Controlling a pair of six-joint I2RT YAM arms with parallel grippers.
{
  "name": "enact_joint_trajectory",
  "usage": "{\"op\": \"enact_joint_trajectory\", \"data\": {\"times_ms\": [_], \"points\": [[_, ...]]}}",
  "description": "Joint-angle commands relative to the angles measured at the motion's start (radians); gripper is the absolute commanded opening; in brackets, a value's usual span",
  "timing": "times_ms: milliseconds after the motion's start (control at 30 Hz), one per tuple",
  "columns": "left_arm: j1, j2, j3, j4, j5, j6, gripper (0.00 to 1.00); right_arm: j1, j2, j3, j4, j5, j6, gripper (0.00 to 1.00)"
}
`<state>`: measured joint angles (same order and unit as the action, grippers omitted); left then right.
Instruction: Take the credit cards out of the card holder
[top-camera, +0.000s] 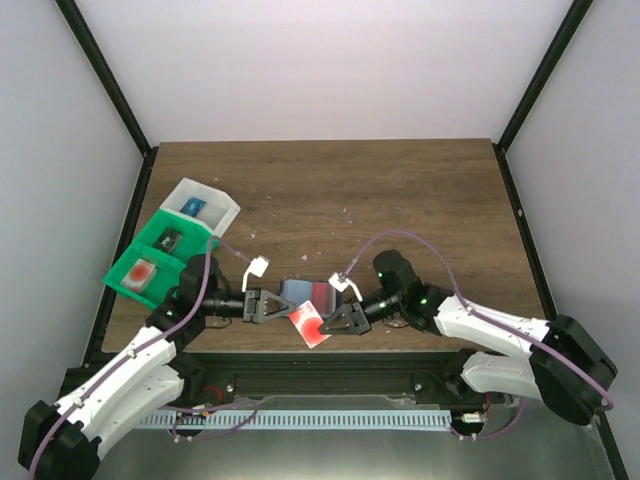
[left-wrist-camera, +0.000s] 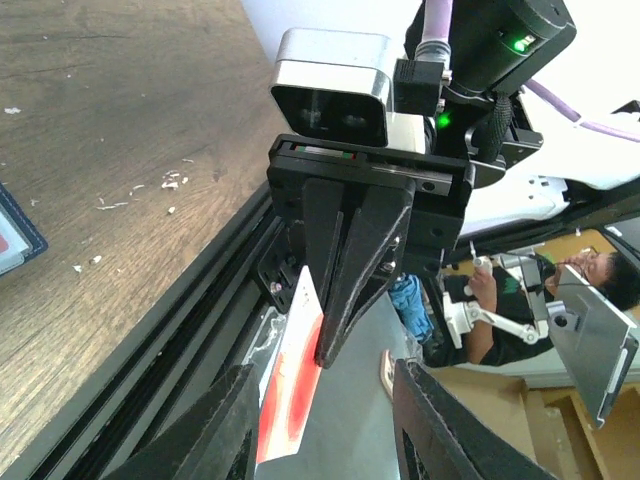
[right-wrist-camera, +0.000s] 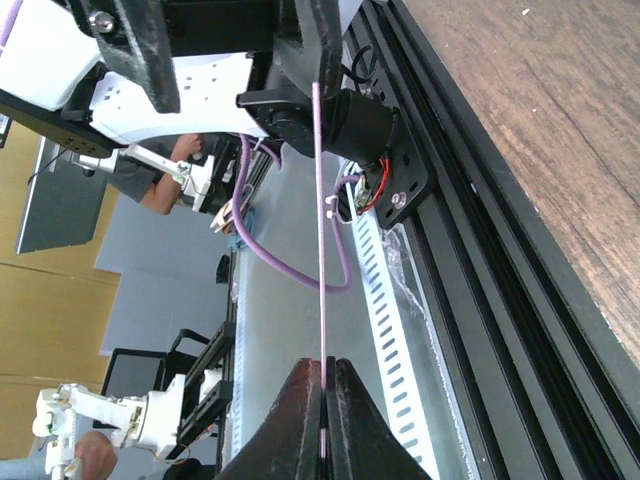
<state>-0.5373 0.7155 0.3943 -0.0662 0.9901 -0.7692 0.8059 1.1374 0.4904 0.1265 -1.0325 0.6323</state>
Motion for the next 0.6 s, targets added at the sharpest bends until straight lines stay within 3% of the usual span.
{"op": "enact_joint_trajectory", "data": {"times_ms": [0, 167, 367, 467, 567], "points": [[0.002, 0.017, -0.018, 0.05, 0.05, 0.0, 0.39, -0.007, 0.001, 0.032, 0.031, -0.044, 0.002, 0.0], [0.002, 0.064, -0.024, 0.075, 0.071, 0.011, 0.34, -0.007, -0.002, 0.014, 0.07, -0.062, 0.024, 0.0], [0.002, 0.095, -0.021, 0.063, 0.086, 0.039, 0.01, -0.006, 0.011, 0.005, 0.116, -0.063, 0.047, 0.01], [0.002, 0.101, -0.004, 0.041, 0.068, 0.048, 0.0, -0.007, 0.016, 0.007, 0.12, -0.04, 0.056, 0.01], [0.005, 0.078, 0.006, 0.022, -0.033, 0.016, 0.0, -0.007, -0.001, 0.005, 0.093, 0.025, 0.066, 0.16]]}}
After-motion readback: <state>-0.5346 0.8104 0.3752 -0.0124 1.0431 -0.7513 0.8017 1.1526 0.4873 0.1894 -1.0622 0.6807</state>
